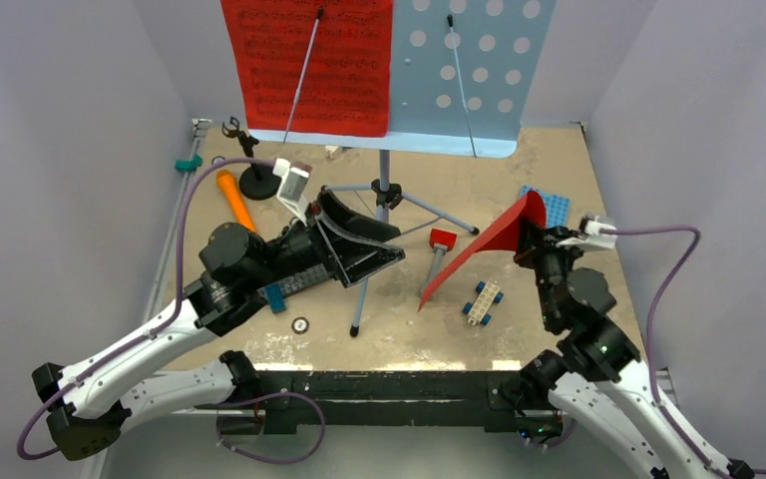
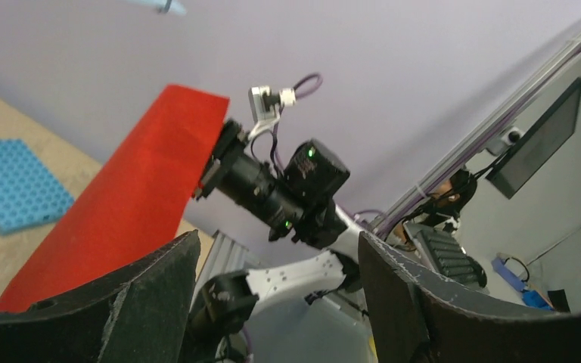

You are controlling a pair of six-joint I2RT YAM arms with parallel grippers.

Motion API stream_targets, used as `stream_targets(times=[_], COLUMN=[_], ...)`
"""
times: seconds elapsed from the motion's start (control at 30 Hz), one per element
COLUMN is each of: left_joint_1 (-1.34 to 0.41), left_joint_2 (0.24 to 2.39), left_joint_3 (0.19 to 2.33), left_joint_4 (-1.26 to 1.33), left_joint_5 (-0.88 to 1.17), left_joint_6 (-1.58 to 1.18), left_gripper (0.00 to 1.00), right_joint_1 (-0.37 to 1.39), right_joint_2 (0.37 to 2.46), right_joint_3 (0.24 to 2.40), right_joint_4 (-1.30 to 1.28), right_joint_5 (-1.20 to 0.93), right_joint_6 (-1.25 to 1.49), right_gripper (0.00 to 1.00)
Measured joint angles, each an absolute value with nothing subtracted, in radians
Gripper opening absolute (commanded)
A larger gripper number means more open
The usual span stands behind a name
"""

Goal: Pack up the instrument practice props

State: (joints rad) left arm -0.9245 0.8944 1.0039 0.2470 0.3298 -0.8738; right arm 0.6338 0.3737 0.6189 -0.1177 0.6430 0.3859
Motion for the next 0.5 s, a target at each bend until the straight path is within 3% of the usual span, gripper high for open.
stream_targets(times=[0.13,0.3,0.5], left_joint_1=[-0.925,-0.925,-0.925], left_joint_2=[0.804,0.643,0.532], left_joint_3=[0.847,0.735,0.713], left_joint_4=[0.249,0.238,0.197], left_joint_5=[0.31,0.254,0.199], left_joint_6=[-0.875,-0.874,-0.87], left_gripper=[0.8,0.8,0.8], right_joint_1=[0.571,0.228,0.101], right_joint_2=[0.556,0.801,0.926], right_joint_3=[0.653,0.821,0.969], right_joint_4=[-0.172,-0.258,-0.292], right_joint_5=[0.613,0.401,0.245], right_joint_6=[0.459,0.569,0.637], right_gripper=[0.0,0.0,0.0])
